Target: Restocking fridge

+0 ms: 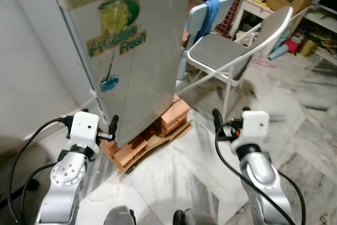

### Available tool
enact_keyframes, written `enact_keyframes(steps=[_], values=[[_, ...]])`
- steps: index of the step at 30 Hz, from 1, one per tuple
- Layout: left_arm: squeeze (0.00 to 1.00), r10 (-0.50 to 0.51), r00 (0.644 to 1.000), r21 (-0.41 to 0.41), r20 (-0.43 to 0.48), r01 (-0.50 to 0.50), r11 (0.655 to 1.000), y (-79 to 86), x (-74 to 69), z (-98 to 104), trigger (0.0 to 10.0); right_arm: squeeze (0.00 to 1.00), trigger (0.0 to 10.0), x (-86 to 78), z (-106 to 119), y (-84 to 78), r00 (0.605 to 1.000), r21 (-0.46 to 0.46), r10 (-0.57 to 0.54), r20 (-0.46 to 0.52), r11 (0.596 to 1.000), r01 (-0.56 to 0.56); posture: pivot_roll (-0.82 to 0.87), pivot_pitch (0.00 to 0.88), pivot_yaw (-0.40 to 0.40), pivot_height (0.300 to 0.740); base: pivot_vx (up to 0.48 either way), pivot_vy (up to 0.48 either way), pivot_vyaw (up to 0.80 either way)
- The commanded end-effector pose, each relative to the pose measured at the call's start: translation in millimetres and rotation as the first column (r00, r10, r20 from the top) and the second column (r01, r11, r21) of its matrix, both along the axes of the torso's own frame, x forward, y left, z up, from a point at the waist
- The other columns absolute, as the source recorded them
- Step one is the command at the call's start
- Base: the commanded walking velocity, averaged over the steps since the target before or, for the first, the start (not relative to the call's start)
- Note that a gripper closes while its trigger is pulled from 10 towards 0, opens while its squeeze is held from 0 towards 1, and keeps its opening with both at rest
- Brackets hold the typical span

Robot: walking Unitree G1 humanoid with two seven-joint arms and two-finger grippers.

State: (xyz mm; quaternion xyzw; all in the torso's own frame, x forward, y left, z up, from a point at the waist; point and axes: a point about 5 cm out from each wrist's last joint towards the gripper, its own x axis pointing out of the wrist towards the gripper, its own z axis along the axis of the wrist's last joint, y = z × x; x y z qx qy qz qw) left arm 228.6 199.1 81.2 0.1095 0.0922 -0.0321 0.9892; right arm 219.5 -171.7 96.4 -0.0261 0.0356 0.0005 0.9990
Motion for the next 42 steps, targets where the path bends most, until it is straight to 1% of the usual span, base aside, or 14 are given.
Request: enact_keyframes(steps=[1, 4, 6, 8, 11, 15, 16, 18, 22, 26, 27, 30, 36, 42], values=[[0.00, 0.011, 1.000, 0.000, -0.018, -0.011, 1.000, 2.9, -3.8, -2.6, 10.0, 0.00, 10.0, -6.5, 3.8, -16.3, 0.998, -0.029, -0.063, 0.012, 0.998, 0.064, 0.07, 0.052, 0.006, 0.740, 0.000, 0.000, 0.00], [0.00, -0.036, 0.999, 0.003, -0.028, 0.036, 0.999, -3.1, -1.0, -3.1, 10.0, 0.00, 10.0, -9.2, -0.2, -26.0, 0.993, -0.045, -0.118, 0.010, 0.992, 0.118, 0.05, 0.050, 0.045, 0.740, 0.000, 0.000, 0.00], [0.00, -0.069, 0.997, 0.008, -0.017, 0.069, 0.998, -8.2, 7.0, -0.4, 10.0, 0.00, 10.0, -4.9, -1.5, -25.3, 0.989, -0.021, -0.150, 0.011, 0.988, 0.150, 0.05, 0.047, 0.058, 0.740, 0.000, 0.000, 0.00], [0.00, -0.077, 0.997, 0.010, -0.002, 0.077, 0.997, -10.5, 13.1, 3.3, 10.0, 0.00, 10.0, 0.9, 1.9, -20.0, 0.990, -0.021, -0.136, 0.028, 0.990, 0.137, 0.05, 0.046, 0.053, 0.740, 0.000, 0.000, 0.00], [0.00, -0.061, 0.998, -0.001, 0.002, 0.061, 0.998, -9.7, 15.0, 5.0, 10.0, 0.00, 10.0, 5.0, 2.3, -15.0, 0.993, 0.000, -0.119, 0.016, 0.993, 0.119, 0.06, 0.044, 0.031, 0.740, 0.000, 0.000, 0.00], [0.00, -0.030, 1.000, -0.021, -0.007, 0.030, 0.999, -7.9, 13.0, 3.7, 10.0, 0.00, 10.0, 10.3, 1.2, -7.9, 0.997, 0.017, -0.083, 0.007, 0.996, 0.082, 0.08, 0.049, -0.004, 0.740, 0.000, 0.000, -0.47], [0.00, -0.032, 0.999, -0.021, -0.017, 0.031, 0.999, -6.6, 10.7, 1.6, 10.0, 0.00, 10.0, 16.3, 1.1, 1.9, 0.999, 0.029, -0.036, 0.008, 0.999, 0.036, 0.08, 0.048, -0.011, 0.740, 0.000, 0.480, -0.56], [0.00, -0.038, 0.999, -0.021, -0.018, 0.038, 0.999, -6.8, 10.1, 1.0, 10.0, 0.00, 10.0, 19.6, 1.6, 7.2, 1.000, 0.031, -0.009, 0.012, 0.999, 0.008, 0.09, 0.046, -0.015, 0.740, 0.000, 0.480, 0.00], [0.00, -0.050, 0.999, -0.018, -0.010, 0.050, 0.999, -7.7, 12.3, 2.7, 10.0, 0.00, 10.0, 26.0, 2.2, 10.6, 1.000, 0.036, -0.004, 0.018, 0.999, 0.003, 0.10, 0.042, -0.021, 0.740, 0.000, 0.480, 0.00], [0.00, -0.081, 0.997, -0.034, -0.005, 0.081, 0.996, -11.1, 13.6, 3.8, 10.0, 0.00, 10.0, 27.6, 1.8, 9.3, 1.000, 0.035, -0.006, 0.014, 0.999, 0.005, 0.10, 0.041, -0.041, 0.740, 0.000, 0.480, 0.00], [0.00, -0.117, 0.993, -0.005, 0.003, 0.117, 0.993, -11.2, 13.0, 4.5, 10.0, 0.00, 10.0, 28.1, 0.3, 9.8, 1.000, 0.040, -0.007, 0.003, 0.999, 0.007, 0.10, 0.046, -0.038, 0.740, 0.000, 0.480, -0.67], [0.00, -0.115, 0.993, -0.001, -0.019, 0.115, 0.993, -4.5, 11.4, 1.0, 10.0, 0.00, 10.0, 28.7, 1.4, 10.5, 1.000, 0.026, 0.006, 0.009, 1.000, -0.006, 0.09, 0.050, -0.042, 0.740, 0.000, 0.480, -0.80], [0.00, -0.095, 0.995, 0.026, -0.013, 0.095, 0.995, 9.5, 14.0, 1.6, 10.0, 0.00, 10.0, 25.7, -1.9, 3.2, 1.000, 0.031, -0.016, -0.007, 0.999, 0.016, 0.10, 0.056, -0.049, 0.740, 0.000, 0.480, -0.77], [0.00, -0.046, 0.998, -0.006, -0.034, 0.045, 0.999, 17.2, 12.8, -3.2, 10.0, 0.00, 10.0, 21.5, -5.2, 2.7, 1.000, 0.032, -0.006, -0.027, 0.999, 0.007, 0.09, 0.063, -0.062, 0.740, 0.000, 0.480, -0.10]])
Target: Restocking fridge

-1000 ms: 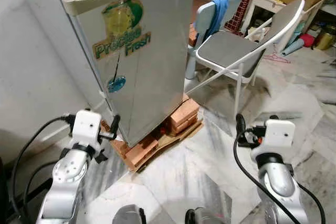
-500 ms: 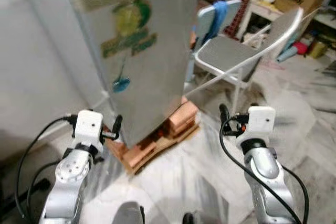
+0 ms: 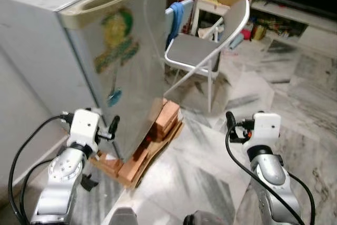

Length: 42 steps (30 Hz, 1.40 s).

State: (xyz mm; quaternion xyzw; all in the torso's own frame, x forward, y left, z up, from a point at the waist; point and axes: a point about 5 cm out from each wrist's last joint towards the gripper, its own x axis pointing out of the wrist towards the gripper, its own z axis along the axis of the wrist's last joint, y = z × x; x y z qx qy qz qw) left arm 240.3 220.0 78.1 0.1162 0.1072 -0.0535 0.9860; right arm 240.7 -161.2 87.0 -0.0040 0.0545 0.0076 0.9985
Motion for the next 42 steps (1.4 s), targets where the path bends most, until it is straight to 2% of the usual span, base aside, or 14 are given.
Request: enact_keyframes(steps=[1, 5, 10, 16, 20, 21, 26, 29, 34, 37, 40, 42], values=[[0.00, -0.008, 1.000, -0.012, 0.001, 0.008, 1.000, -4.5, 0.6, -0.9, 10.0, 0.00, 10.0, 0.7, 4.2, -7.8, 1.000, -0.013, -0.016, 0.011, 1.000, 0.016, 0.10, 0.064, -0.064, 0.740, 0.000, 0.480, 0.00], [0.00, -0.011, 1.000, -0.017, 0.011, 0.011, 1.000, -7.6, -0.2, -1.3, 10.0, 0.00, 10.0, 3.2, 4.9, -7.8, 1.000, -0.016, -0.008, 0.012, 1.000, 0.008, 0.10, 0.066, -0.072, 0.740, 0.000, 0.480, 0.00], [0.00, -0.016, 1.000, -0.079, 0.007, 0.017, 0.997, -6.5, -1.6, 0.7, 10.0, 0.00, 10.0, 3.3, 4.7, -7.6, 1.000, -0.013, -0.002, 0.004, 1.000, 0.002, 0.10, 0.069, -0.081, 0.740, 0.000, 0.073, 0.00], [0.00, -0.029, 0.999, -0.125, -0.044, 0.024, 0.992, 7.4, -4.9, -1.9, 10.0, 0.00, 10.0, 2.7, 3.6, -7.1, 1.000, -0.015, 0.008, -0.015, 1.000, -0.009, 0.10, 0.078, -0.090, 0.740, 0.000, 0.000, -0.67], [0.00, 0.032, 0.999, -0.164, -0.011, -0.034, 0.986, 14.0, 0.0, 3.9, 10.0, 0.00, 10.0, 2.1, 2.7, -7.7, 1.000, -0.015, 0.004, -0.022, 1.000, -0.004, 0.10, 0.084, -0.088, 0.740, 0.000, 0.000, -0.80], [0.00, 0.080, 0.997, -0.186, 0.005, -0.078, 0.979, 18.4, 0.9, 4.7, 10.0, 0.00, 10.0, 1.6, 1.8, -7.6, 1.000, -0.013, 0.000, -0.028, 1.000, 0.000, 0.10, 0.086, -0.089, 0.740, 0.000, 0.000, -0.80], [0.00, 0.131, 0.991, -0.177, 0.030, -0.124, 0.976, 22.7, -0.6, 6.0, 10.0, 0.00, 10.0, 0.1, 1.6, -7.3, 0.999, -0.017, 0.004, -0.032, 1.000, -0.005, 0.10, 0.092, -0.093, 0.740, 0.000, 0.000, -0.80], [0.00, 0.145, 0.989, -0.201, 0.030, -0.136, 0.970, 23.4, -0.2, 7.7, 10.0, 0.00, 10.0, -0.8, 1.8, -7.7, 0.999, -0.017, 0.008, -0.039, 1.000, -0.009, 0.10, 0.099, -0.098, 0.740, 0.000, 0.000, -0.80], [0.00, 0.205, 0.977, -0.225, 0.059, -0.187, 0.956, 28.1, 5.9, 12.9, 10.0, 0.00, 10.0, -1.3, 2.3, -6.9, 0.999, -0.013, 0.015, -0.041, 1.000, -0.015, 0.10, 0.109, -0.099, 0.740, 0.000, 0.000, -0.71], [0.00, 0.146, 0.986, -0.260, 0.076, -0.121, 0.958, 21.2, 16.8, 17.7, 10.0, 0.00, 10.0, -2.3, 1.3, -6.3, 0.999, -0.013, 0.019, -0.045, 1.000, -0.020, 0.09, 0.111, -0.101, 0.740, 0.000, 0.000, 0.00], [0.00, 0.136, 0.987, -0.261, 0.084, -0.110, 0.959, 20.0, 20.0, 19.3, 10.0, 0.00, 10.0, -2.6, 1.4, -6.1, 0.999, -0.014, 0.021, -0.046, 1.000, -0.021, 0.09, 0.111, -0.101, 0.740, 0.000, 0.000, 0.00], [0.00, 0.116, 0.989, -0.280, 0.091, -0.086, 0.956, 17.5, 27.7, 22.6, 10.0, 0.00, 10.0, -2.7, 1.2, -6.4, 0.999, -0.016, 0.022, -0.048, 1.000, -0.023, 0.07, 0.111, -0.097, 0.740, 0.000, 0.000, 0.00]])
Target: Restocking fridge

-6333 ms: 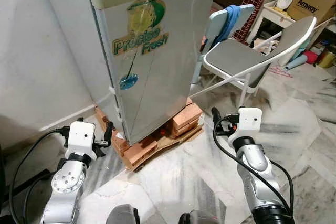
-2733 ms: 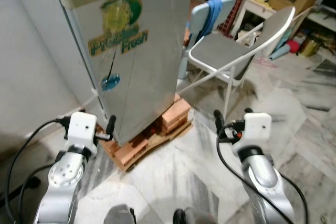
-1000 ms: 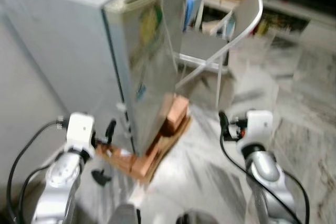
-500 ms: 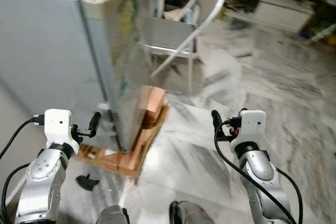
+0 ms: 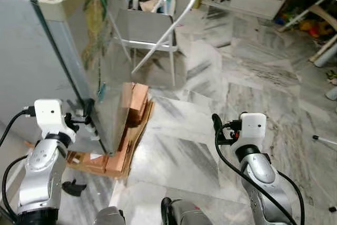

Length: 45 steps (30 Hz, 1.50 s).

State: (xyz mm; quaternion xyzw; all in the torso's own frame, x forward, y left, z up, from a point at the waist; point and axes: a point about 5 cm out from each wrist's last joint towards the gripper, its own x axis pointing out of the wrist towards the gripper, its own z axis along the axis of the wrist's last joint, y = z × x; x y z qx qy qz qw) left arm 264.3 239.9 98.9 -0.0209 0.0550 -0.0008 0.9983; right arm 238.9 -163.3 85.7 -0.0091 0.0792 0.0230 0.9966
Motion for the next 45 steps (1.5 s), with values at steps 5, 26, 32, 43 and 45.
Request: enact_keyframes(steps=[5, 26, 32, 43, 45], values=[[0.00, -0.059, 0.998, -0.024, -0.003, 0.058, 0.998, -6.1, 10.8, 3.4, 10.0, 0.00, 10.0, -2.1, 2.1, -7.2, 1.000, -0.017, -0.013, -0.004, 1.000, 0.013, 0.07, 0.110, -0.090, 0.740, 0.000, 0.000, 0.00], [0.00, -0.098, 0.995, 0.067, 0.017, 0.097, 0.993, -21.0, 32.0, 6.5, 10.0, 0.00, 10.0, -4.0, -0.8, -5.6, 1.000, -0.025, 0.006, -0.028, 1.000, -0.007, 0.06, 0.111, -0.099, 0.740, 0.000, 0.000, 0.00], [0.00, -0.090, 0.995, 0.079, 0.048, 0.086, 0.993, -27.7, 49.5, 10.4, 10.0, 0.00, 10.0, -5.7, 0.9, -8.1, 1.000, -0.036, -0.002, -0.022, 0.999, 0.001, 0.05, 0.113, -0.105, 0.740, 0.000, 0.000, 0.00], [0.00, -0.270, 0.960, 0.023, 0.069, 0.269, 0.963, -65.4, 52.8, 13.3, 10.0, 0.00, 10.0, -18.9, -2.9, -19.9, 0.998, -0.088, -0.029, -0.050, 0.996, 0.025, 0.05, 0.118, -0.103, 0.740, 0.000, 0.000, 0.00], [0.00, -0.291, 0.954, 0.020, 0.073, 0.290, 0.957, -70.4, 54.7, 14.8, 10.0, 0.00, 10.0, -22.2, -4.6, -20.5, 0.998, -0.087, -0.024, -0.061, 0.996, 0.019, 0.04, 0.118, -0.102, 0.740, 0.000, 0.000, 0.00]])
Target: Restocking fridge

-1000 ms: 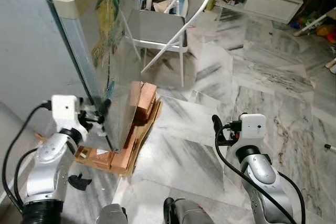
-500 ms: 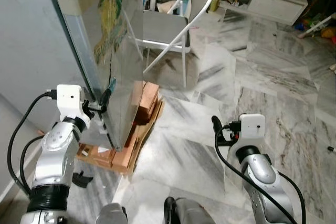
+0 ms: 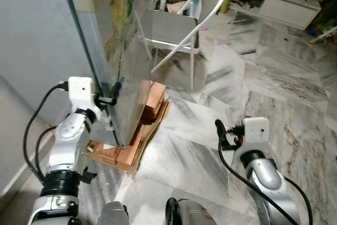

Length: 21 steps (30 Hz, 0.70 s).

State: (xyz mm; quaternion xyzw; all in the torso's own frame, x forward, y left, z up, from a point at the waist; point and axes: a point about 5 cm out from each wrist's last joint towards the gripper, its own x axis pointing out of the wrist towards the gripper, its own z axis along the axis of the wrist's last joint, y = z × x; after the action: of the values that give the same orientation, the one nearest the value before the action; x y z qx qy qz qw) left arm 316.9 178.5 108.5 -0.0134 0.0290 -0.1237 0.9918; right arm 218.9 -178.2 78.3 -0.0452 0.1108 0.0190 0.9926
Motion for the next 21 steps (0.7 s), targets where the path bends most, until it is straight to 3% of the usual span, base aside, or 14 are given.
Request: enact_keyframes(steps=[1, 4, 9, 16, 19, 20, 21], values=[[0.00, -0.053, 0.998, 0.005, 0.023, 0.053, 0.999, -11.1, 3.0, 6.2, 10.0, 0.00, 10.0, -3.2, 2.5, -5.6, 1.000, -0.014, -0.015, -0.001, 1.000, 0.015, 0.04, 0.118, -0.102, 0.740, 0.000, 0.000, 0.00], [0.00, -0.095, 0.995, 0.012, 0.031, 0.094, 0.995, -21.6, 4.7, 7.8, 10.0, 0.00, 10.0, -4.8, -0.9, -7.3, 1.000, -0.009, -0.019, -0.015, 1.000, 0.019, 0.04, 0.117, -0.099, 0.740, 0.000, 0.000, 0.00], [0.00, -0.049, 0.998, 0.056, 0.044, 0.046, 0.997, -23.8, 11.5, 6.2, 10.0, 0.00, 10.0, -1.6, -1.6, -6.9, 0.999, 0.005, -0.029, -0.019, 1.000, 0.029, 0.04, 0.115, -0.098, 0.740, 0.000, 0.000, 0.00], [0.00, -0.040, 0.997, 0.036, 0.058, 0.038, 0.999, -33.4, 26.6, 15.1, 10.0, 0.00, 10.0, -3.7, -2.2, -5.4, 1.000, 0.009, -0.017, -0.026, 1.000, 0.017, 0.04, 0.115, -0.101, 0.740, 0.000, 0.000, 0.00], [0.00, -0.095, 0.992, 0.028, 0.087, 0.093, 0.995, -53.5, 32.7, 24.8, 10.0, 0.00, 10.0, -6.9, -5.3, -5.4, 0.999, -0.004, -0.001, -0.048, 1.000, 0.001, 0.05, 0.113, -0.105, 0.740, 0.000, 0.000, 0.00], [0.00, -0.203, 0.973, 0.034, 0.111, 0.201, 0.979, -81.9, 30.2, 30.6, 10.0, 0.00, 10.0, -10.3, -8.7, -6.3, 0.997, -0.012, 0.007, -0.071, 1.000, -0.008, 0.05, 0.110, -0.110, 0.740, 0.000, 0.000, 0.00], [0.00, -0.203, 0.973, 0.034, 0.111, 0.201, 0.979, -81.9, 30.2, 30.6, 10.0, 0.00, 10.0, -10.3, -8.7, -6.3, 0.997, -0.012, 0.007, -0.071, 1.000, -0.008, 0.05, 0.110, -0.110, 0.740, 0.000, 0.000, 0.00]])
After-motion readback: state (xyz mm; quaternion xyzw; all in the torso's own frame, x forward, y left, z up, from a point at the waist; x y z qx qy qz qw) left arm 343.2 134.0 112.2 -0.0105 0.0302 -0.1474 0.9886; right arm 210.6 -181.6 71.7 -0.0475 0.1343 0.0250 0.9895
